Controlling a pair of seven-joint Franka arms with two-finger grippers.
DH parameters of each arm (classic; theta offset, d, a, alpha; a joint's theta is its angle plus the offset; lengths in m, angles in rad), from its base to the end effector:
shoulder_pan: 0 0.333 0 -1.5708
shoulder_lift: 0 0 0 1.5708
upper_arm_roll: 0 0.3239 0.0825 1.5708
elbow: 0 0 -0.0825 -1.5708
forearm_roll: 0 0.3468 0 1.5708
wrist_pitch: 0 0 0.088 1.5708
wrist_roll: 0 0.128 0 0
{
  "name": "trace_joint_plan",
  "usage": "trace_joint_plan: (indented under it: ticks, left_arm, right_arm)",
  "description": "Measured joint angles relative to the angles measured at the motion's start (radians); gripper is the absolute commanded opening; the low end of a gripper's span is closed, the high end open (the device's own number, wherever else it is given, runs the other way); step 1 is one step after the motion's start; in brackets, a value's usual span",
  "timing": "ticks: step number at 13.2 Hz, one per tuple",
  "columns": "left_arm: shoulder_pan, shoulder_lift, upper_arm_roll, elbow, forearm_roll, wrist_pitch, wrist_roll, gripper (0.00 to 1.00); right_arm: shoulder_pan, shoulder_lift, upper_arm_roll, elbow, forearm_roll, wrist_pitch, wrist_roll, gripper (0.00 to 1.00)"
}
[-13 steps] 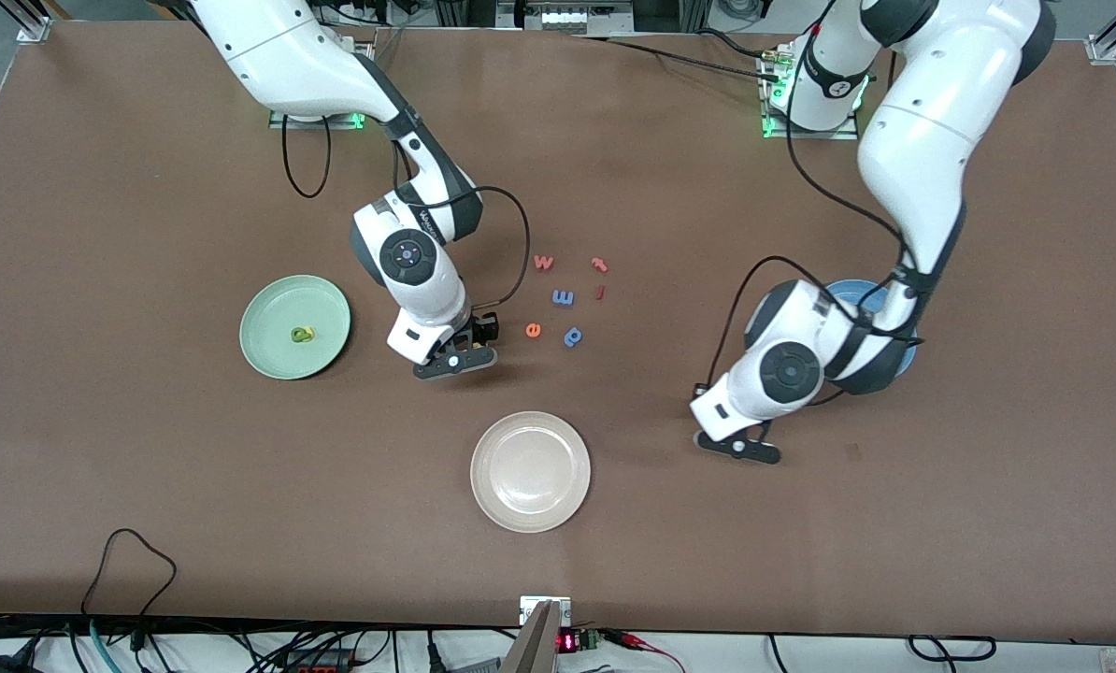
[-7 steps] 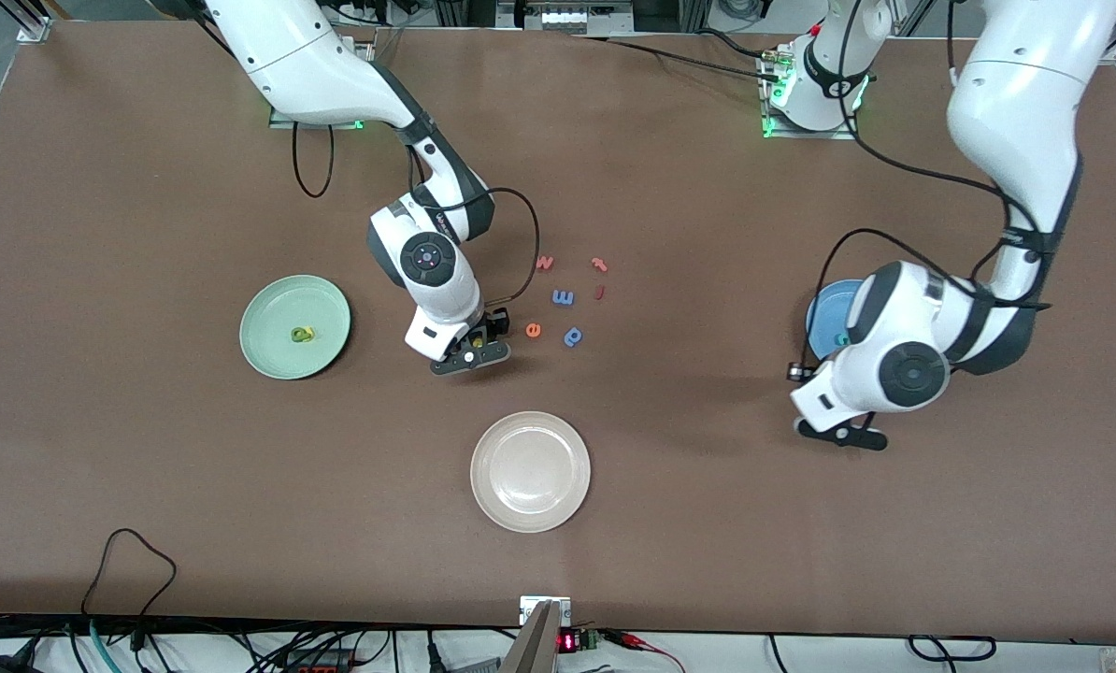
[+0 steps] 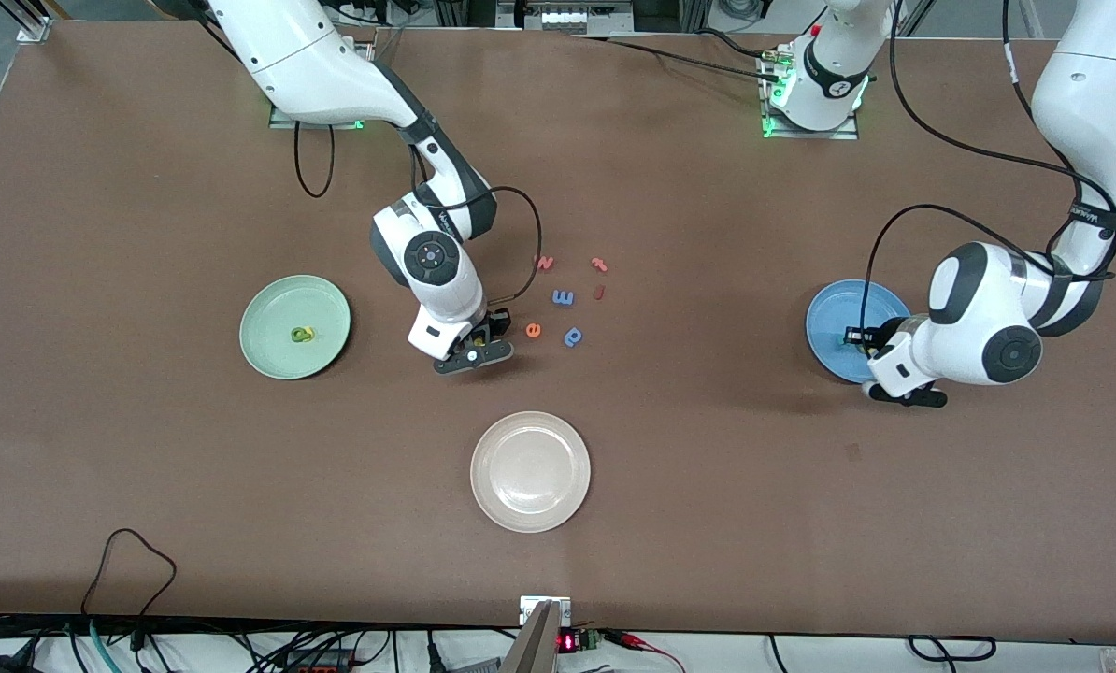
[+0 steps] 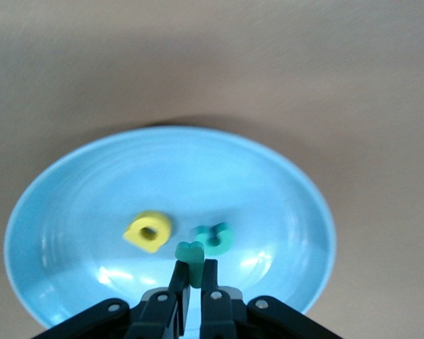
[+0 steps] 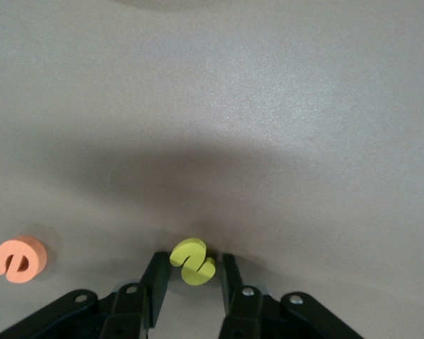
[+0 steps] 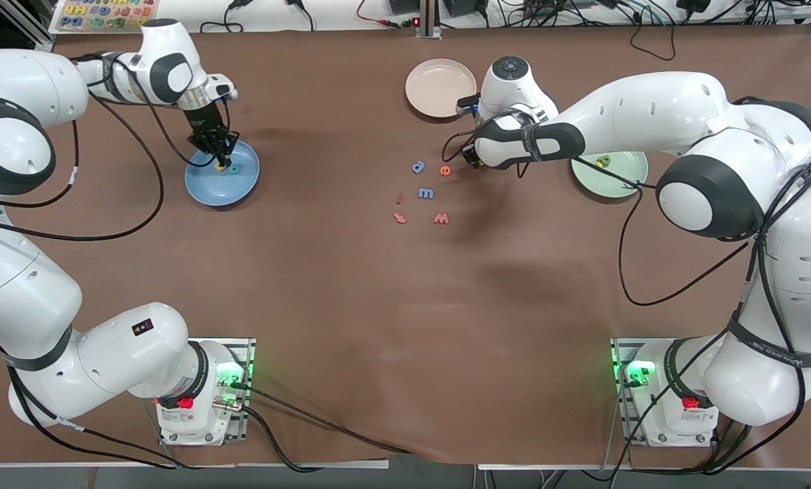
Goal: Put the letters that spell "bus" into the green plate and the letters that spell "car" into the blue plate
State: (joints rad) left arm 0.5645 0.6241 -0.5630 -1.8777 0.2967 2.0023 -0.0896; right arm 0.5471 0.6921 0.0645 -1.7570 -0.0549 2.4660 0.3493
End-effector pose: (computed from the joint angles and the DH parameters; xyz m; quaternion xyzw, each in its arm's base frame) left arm 0.5586 0.0344 0.2079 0.9805 -0.0319 -0.1907 0.0360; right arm 0.5309 0.3671 0.1898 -0.9895 -0.1443 -0.0069 0.0071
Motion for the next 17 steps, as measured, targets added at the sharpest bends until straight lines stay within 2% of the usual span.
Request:
trace_joint_plan:
  ticks: [1, 3, 6, 8, 12, 14, 17]
  left_arm:
    - [0.015, -0.004, -0.001, -0.008, 0.0, 0.001, 0.0, 0.46]
    - [0.026, -0.006, -0.002, -0.011, 0.0, 0.001, -0.002, 1.0]
    - [0.027, -0.013, -0.011, -0.004, 0.0, 0.004, -0.003, 1.0]
    - [0.028, -0.025, -0.048, 0.043, 0.0, 0.01, -0.003, 1.0]
    - [0.024, -0.06, -0.137, 0.261, 0.0, -0.106, -0.007, 1.0]
    - [0.025, -0.074, -0.15, 0.354, 0.0, -0.136, -0.006, 1.0]
    - [0.01, -0.088, -0.151, 0.468, 0.0, -0.156, -0.003, 1.0]
  right_arm:
    - [0.001, 0.0, 0.0, 0.0, 0.0, 0.0, 0.0, 0.32]
    - [0.001, 0.0, 0.0, 0.001, 0.0, 0.0, 0.0, 0.26]
    - [0.001, 0.0, -0.001, 0.002, 0.0, -0.001, 0.002, 0.08]
    - [0.001, 0.0, -0.001, 0.002, 0.0, -0.001, 0.003, 0.03]
    - [-0.001, -0.002, -0.01, 0.007, 0.0, 0.0, 0.003, 0.02]
    - [-0.027, -0.019, -0.023, 0.019, 0.0, -0.011, 0.002, 0.02]
    - [-0.112, -0.09, -0.028, 0.022, -0.002, -0.131, -0.029, 0.02]
